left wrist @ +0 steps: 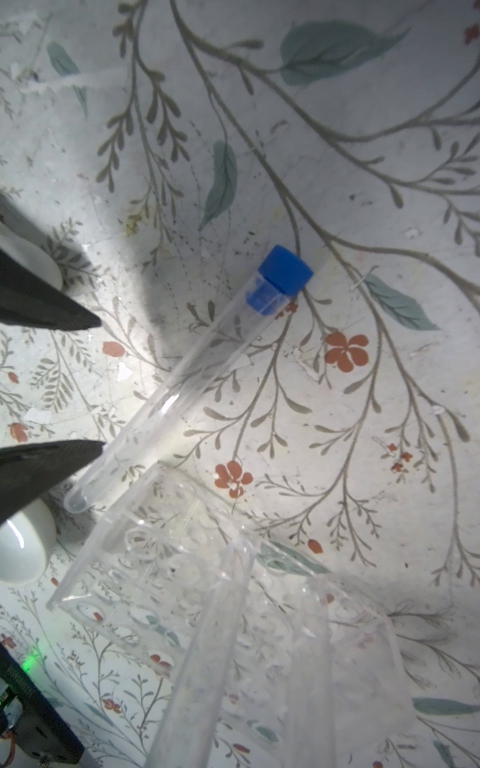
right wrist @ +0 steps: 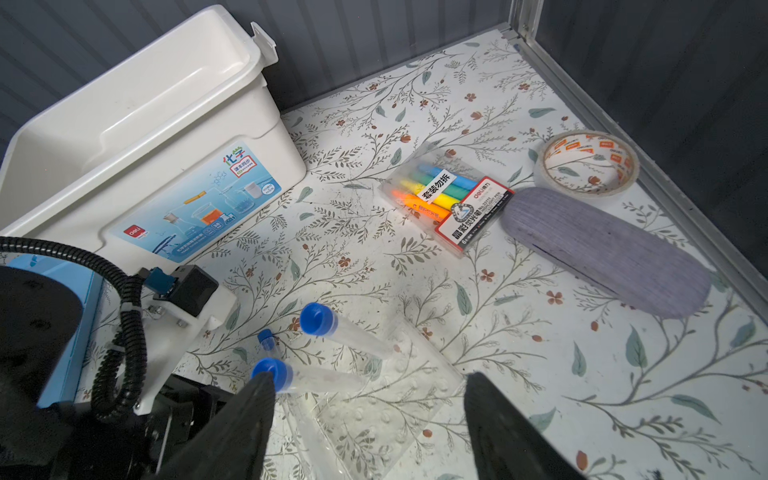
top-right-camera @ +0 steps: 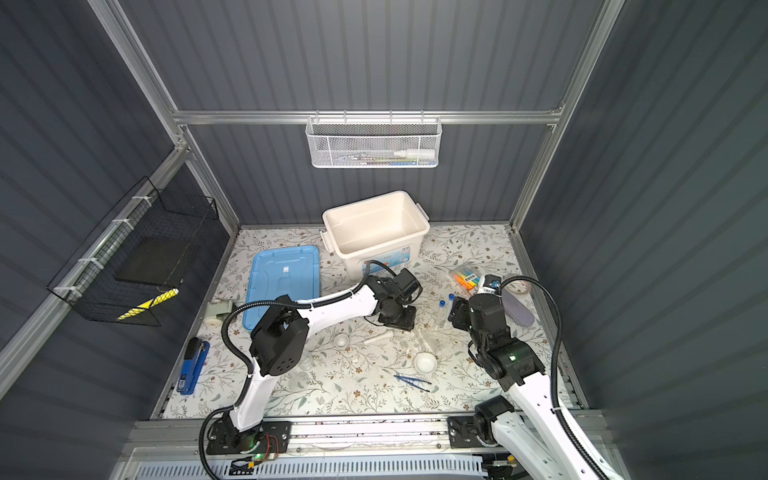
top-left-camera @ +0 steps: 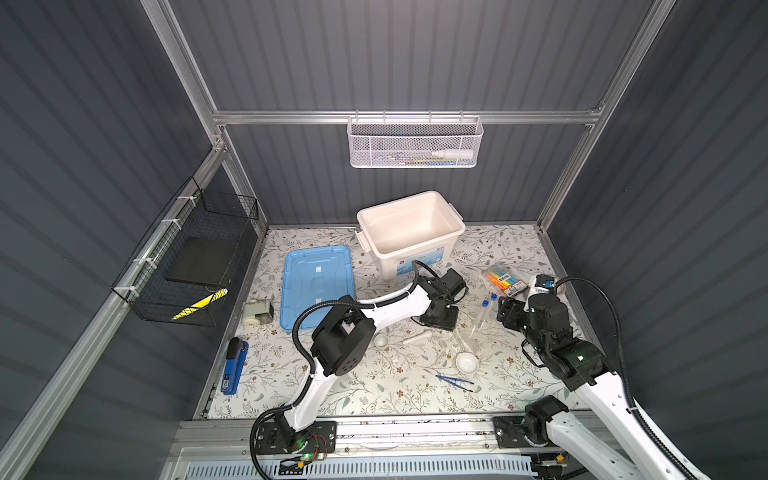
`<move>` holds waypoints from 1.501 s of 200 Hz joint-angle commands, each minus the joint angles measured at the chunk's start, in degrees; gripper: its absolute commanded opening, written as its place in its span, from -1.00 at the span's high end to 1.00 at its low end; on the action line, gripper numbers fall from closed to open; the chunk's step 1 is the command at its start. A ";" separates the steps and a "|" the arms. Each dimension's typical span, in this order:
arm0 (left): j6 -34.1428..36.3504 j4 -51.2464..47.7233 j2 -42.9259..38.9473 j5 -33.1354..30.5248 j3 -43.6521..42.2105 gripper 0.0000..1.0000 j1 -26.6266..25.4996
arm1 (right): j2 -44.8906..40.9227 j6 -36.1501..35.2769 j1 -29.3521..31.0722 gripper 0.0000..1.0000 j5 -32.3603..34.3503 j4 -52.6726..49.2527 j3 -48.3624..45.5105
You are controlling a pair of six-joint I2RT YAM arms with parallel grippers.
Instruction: Organize the chemistry lab equipment
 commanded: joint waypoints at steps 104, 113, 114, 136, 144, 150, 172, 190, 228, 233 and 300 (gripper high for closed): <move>-3.44 -3.17 3.48 -1.38 4.31 0.05 -0.37 | -2.86 0.06 -1.04 -0.50 0.92 -0.86 -1.76; -3.46 -3.13 3.02 -1.93 4.33 0.06 -0.45 | -2.91 0.02 -1.05 -0.50 0.79 -0.74 -1.91; -3.46 -3.13 2.96 -1.96 4.30 0.06 -0.48 | -2.95 -0.01 -1.05 -0.50 0.79 -0.74 -1.96; -3.42 -3.19 2.32 -2.86 5.05 0.06 -0.76 | -2.90 0.04 -1.22 -0.50 0.46 -0.41 -2.33; -3.36 -3.51 2.49 -2.96 5.37 0.06 -0.83 | -2.95 0.03 -1.31 -0.50 0.58 -0.37 -2.36; -3.29 -3.71 2.68 -2.97 5.55 0.06 -0.78 | -2.90 0.00 -1.35 -0.50 0.61 -0.33 -2.51; -3.44 -4.70 3.75 -2.47 5.82 0.06 -0.84 | -3.24 -0.18 -1.57 -0.51 0.44 0.12 -2.75; -3.50 -4.97 4.36 -2.42 5.80 0.07 -0.95 | -3.57 -0.40 -1.88 -0.51 0.26 0.07 -2.96; -3.47 -4.79 5.82 -2.62 6.93 0.07 -1.04 | -4.42 -0.37 -2.62 -0.51 -0.34 -0.01 -3.49; -3.30 -4.86 6.15 -2.76 7.34 0.07 -1.07 | -4.49 -0.43 -2.69 -0.51 -0.35 -0.10 -3.57; -1.94 -7.04 9.84 -2.76 10.96 0.15 -1.16 | -6.27 -0.54 -3.59 -0.52 -0.30 -1.41 -3.67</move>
